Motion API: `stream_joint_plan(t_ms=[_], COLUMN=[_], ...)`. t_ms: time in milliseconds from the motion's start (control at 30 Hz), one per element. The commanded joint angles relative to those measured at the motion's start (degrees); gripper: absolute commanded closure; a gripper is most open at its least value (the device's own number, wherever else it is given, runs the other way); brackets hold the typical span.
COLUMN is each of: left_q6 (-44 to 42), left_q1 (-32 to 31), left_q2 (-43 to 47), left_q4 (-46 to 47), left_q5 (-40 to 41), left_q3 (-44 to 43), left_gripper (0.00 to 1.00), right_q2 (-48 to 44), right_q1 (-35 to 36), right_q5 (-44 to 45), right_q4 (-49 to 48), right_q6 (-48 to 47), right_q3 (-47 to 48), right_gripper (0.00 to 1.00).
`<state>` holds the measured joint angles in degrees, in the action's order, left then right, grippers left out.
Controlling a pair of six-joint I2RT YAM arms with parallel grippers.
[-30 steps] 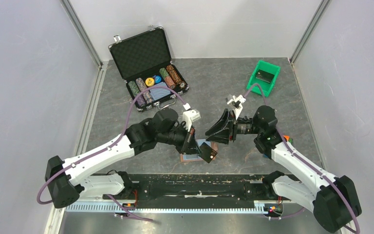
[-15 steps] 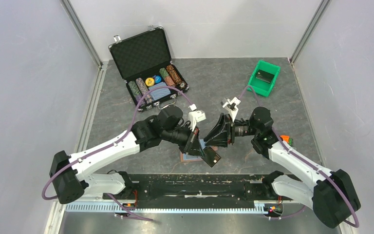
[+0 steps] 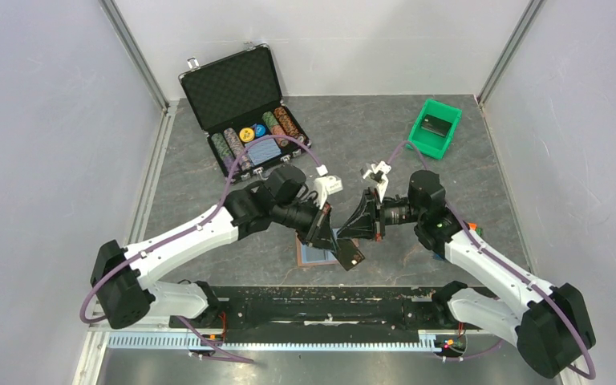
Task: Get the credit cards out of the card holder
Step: Remove the credit card from the card holder.
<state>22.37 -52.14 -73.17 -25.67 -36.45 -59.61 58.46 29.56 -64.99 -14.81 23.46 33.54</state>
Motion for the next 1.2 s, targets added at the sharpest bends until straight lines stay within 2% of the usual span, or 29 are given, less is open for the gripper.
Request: stream_joint_plan(t_ms=[0, 167, 267, 333, 400, 667, 867, 1167], left_q6=[3.0, 3.8, 3.9, 3.5, 3.5, 8.3, 15.3, 25.8], left_q1=[5.1, 7.4, 8.0, 8.4, 8.6, 9.0, 9.1, 9.1], left_q2=[3.9, 5.9, 7.6, 8.5, 9.3, 13.2, 14.6, 14.8], left_q4=[7.5, 8.9, 10.0, 10.0, 10.5, 19.7, 30.9, 44.7], left_q5=[-2.5, -2.6, -2.1, -1.3, -0.7, 2.7, 5.9, 9.4], left_q3=[0.7, 2.4, 4.1, 5.4, 6.6, 12.4, 16.2, 23.6], left_gripper=[0.88, 0.67, 0.6, 0.43, 0.3, 0.21, 0.19, 0.18], right_q2=[-1.4, -1.5, -1.4, -0.7, 0.3, 0.9, 2.2, -0.2], right_q1=[0.1, 0.0, 0.0, -0.2, -0.5, -1.0, -1.1, -1.1], right_q5=[2.4, 6.1, 9.4, 12.3, 15.7, 28.7, 34.2, 42.3], right_q4=[2.4, -0.2, -10.5, -16.2, -16.6, -27.7, -43.0, -55.4], right_q6=[-0.8, 3.4, 12.7, 17.8, 19.9, 33.8, 47.0, 54.6], right_q3=[2.2, 2.0, -0.5, -1.5, -1.5, -5.3, -11.8, -21.4], right_gripper=[1.0, 1.0, 1.0, 1.0, 1.0, 1.0, 1.0, 1.0])
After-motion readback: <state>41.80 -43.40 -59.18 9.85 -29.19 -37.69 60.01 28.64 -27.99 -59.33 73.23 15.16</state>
